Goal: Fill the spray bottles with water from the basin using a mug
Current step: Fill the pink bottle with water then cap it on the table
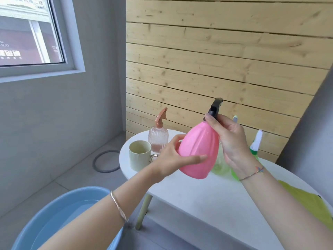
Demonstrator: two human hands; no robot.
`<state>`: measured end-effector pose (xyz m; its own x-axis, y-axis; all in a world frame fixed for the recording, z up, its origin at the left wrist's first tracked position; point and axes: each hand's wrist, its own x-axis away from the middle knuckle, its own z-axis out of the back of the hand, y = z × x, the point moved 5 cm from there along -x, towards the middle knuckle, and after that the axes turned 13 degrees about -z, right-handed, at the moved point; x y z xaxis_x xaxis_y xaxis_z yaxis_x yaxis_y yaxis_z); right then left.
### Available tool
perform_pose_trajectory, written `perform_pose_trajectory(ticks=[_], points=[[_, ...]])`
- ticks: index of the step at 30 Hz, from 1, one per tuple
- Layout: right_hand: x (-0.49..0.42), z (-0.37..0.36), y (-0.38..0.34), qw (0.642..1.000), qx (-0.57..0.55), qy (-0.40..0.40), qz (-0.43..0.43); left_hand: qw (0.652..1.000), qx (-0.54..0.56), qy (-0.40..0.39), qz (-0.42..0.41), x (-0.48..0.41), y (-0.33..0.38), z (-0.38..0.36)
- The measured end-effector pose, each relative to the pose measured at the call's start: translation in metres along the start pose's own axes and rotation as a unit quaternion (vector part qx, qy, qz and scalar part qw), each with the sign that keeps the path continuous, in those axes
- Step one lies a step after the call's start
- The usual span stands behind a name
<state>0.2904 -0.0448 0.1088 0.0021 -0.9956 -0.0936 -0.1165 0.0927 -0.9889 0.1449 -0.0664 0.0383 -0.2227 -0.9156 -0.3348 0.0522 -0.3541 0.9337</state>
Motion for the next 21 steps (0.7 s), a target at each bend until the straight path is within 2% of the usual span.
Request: perform_pose_trajectory(ticks=[3, 5, 7, 9, 11, 14, 16, 18, 21], points=[[0.006, 0.011, 0.001, 0.995, -0.058, -0.062, -0.056, 0.989, 0.119, -0.067, 0.051, 0.005, 0.002, -0.016], [0.009, 0.018, 0.003, 0.995, -0.071, -0.044, -0.054, 0.993, 0.07, -0.075, 0.06, 0.008, 0.011, -0.024], [0.014, 0.023, 0.001, 0.998, -0.062, -0.011, -0.024, 0.999, -0.005, -0.023, 0.024, 0.007, 0.02, -0.03], [0.017, 0.025, -0.001, 0.998, -0.064, 0.003, -0.005, 0.999, -0.026, 0.034, -0.004, 0.005, 0.025, -0.031], [0.018, 0.026, -0.005, 0.997, -0.074, -0.018, -0.01, 0.998, 0.045, 0.041, 0.023, 0.002, 0.021, -0.033], [0.02, 0.023, -0.006, 0.994, -0.085, -0.066, -0.027, 0.972, 0.204, 0.006, 0.114, 0.007, 0.018, -0.037], [0.022, 0.023, -0.004, 0.997, -0.064, -0.042, -0.019, 0.98, 0.16, 0.012, 0.116, 0.007, 0.015, -0.037], [0.024, 0.023, -0.001, 0.998, -0.061, 0.002, -0.005, 0.993, 0.082, 0.031, 0.073, 0.008, 0.021, -0.041], [0.023, 0.023, -0.001, 0.996, -0.089, 0.029, 0.0, 0.997, 0.052, 0.063, 0.008, 0.008, 0.033, -0.039]])
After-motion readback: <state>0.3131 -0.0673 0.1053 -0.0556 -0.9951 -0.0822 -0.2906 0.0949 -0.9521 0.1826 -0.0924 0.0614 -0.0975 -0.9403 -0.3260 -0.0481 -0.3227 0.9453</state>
